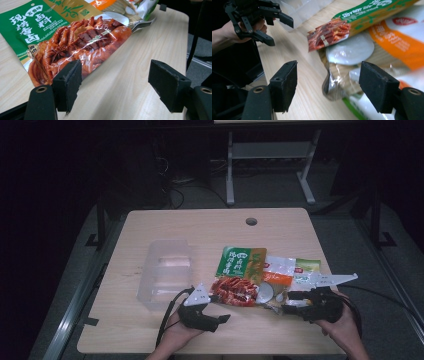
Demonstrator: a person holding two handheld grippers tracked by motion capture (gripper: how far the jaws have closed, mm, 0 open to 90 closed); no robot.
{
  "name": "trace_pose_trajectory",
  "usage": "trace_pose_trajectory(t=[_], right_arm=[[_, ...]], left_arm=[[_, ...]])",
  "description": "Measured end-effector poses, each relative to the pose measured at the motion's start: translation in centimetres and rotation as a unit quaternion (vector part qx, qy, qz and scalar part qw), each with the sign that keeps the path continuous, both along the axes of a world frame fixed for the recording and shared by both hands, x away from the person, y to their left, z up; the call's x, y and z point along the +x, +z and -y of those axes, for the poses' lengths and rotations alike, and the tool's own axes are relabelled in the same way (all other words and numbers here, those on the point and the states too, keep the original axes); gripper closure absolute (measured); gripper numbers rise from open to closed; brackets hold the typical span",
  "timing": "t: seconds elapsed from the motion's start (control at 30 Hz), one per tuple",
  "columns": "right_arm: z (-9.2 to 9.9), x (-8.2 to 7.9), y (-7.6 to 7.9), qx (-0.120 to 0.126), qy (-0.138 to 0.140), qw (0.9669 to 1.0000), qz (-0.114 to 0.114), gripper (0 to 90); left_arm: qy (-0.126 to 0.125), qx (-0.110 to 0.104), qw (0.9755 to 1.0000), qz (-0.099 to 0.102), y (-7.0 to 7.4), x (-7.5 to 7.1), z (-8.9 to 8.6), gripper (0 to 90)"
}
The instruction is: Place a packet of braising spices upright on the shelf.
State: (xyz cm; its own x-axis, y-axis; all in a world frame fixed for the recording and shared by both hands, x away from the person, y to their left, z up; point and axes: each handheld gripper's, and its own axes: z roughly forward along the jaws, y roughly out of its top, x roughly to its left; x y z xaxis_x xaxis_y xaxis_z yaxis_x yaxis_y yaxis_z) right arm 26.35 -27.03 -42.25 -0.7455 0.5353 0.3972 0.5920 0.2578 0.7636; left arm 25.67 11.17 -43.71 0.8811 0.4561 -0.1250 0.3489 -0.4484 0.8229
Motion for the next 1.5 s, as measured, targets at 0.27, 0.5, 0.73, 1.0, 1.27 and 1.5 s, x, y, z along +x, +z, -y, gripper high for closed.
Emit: trace_pose_trajectory(t=[0.27,0.5,0.73,1.0,1.27,1.5], right_arm=[[-1.6,2.0,1.9,-0.007,0.005,0.9999,0.008,30.6],[-3.4,5.2,2.1,-0.030,0.005,0.9994,-0.018,31.7],[-4.4,8.7,2.1,-0.050,-0.021,0.9969,-0.057,32.4],[-5.7,12.9,0.8,-0.083,-0.048,0.9895,-0.108,33.0],[-6.5,14.8,-0.7,-0.099,-0.077,0.9829,-0.135,44.1],[-6.8,15.3,-1.7,-0.086,-0.088,0.9783,-0.167,50.2]], left_arm=[[-0.002,-0.005,1.0000,-0.005,0.0,0.9,0.6,30.2],[0.006,0.003,1.0000,-0.003,-0.2,2.0,1.0,37.2],[0.015,0.007,0.9999,0.001,-0.5,2.8,1.8,47.0],[0.014,0.014,0.9998,-0.003,-0.8,3.0,2.0,45.1],[0.017,0.010,0.9997,-0.010,-0.9,3.2,1.9,43.8],[0.019,0.011,0.9997,-0.014,-1.1,3.3,1.9,43.4]])
